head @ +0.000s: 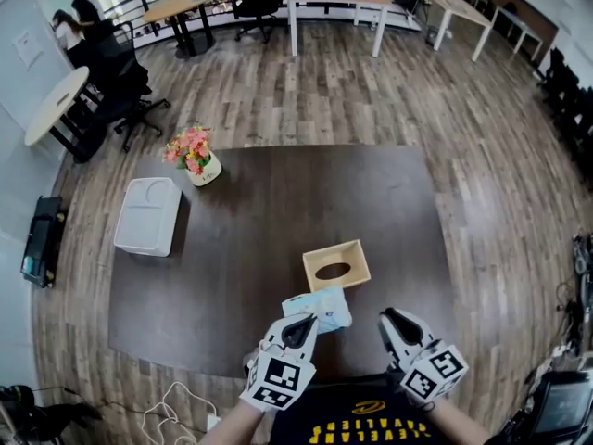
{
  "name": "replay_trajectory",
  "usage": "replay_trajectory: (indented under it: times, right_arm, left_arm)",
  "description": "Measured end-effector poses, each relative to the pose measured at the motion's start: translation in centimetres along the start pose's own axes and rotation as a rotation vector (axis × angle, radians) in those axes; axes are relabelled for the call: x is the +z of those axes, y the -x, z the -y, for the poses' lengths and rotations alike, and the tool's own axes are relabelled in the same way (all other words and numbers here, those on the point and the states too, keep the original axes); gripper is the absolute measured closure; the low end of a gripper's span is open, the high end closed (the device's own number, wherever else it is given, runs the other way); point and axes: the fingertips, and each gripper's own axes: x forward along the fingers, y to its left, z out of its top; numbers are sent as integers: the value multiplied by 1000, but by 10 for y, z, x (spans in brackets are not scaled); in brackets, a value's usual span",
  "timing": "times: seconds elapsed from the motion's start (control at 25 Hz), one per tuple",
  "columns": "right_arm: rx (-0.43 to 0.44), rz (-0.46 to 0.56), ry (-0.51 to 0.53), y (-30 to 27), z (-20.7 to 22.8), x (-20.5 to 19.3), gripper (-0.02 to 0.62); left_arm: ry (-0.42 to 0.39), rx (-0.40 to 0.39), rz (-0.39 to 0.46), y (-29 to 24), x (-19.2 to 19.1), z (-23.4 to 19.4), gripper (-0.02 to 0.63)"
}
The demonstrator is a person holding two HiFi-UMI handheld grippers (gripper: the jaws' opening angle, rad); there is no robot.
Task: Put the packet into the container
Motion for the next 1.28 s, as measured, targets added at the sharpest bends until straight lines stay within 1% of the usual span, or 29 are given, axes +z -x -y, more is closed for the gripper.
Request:
replay_trajectory:
  times: [0.16, 0.32, 0.52, 0.72, 0.92, 1.28]
  right_arm:
    - [-3, -13, -11, -6, 14, 2, 525]
    - [22, -8, -5, -16, 22, 13, 525]
    - [44, -11, -23, -21, 32, 19, 525]
    - [57, -20, -34, -31, 42, 20, 525]
    - [61, -27, -38, -42, 48, 19, 525]
    - [34, -49, -65, -54, 61, 11, 525]
  left_arm:
    - [-8, 7, -8, -12, 8, -6, 601]
    - [-39, 36, -17, -22, 18, -8, 600]
    - [-72, 60, -30, -33, 30, -6, 601]
    - [-73, 72, -36, -44, 38, -11, 601]
    - [-72, 72, -49, -56, 35, -19, 601]
    - [-74, 44, -66, -83, 34, -30, 601]
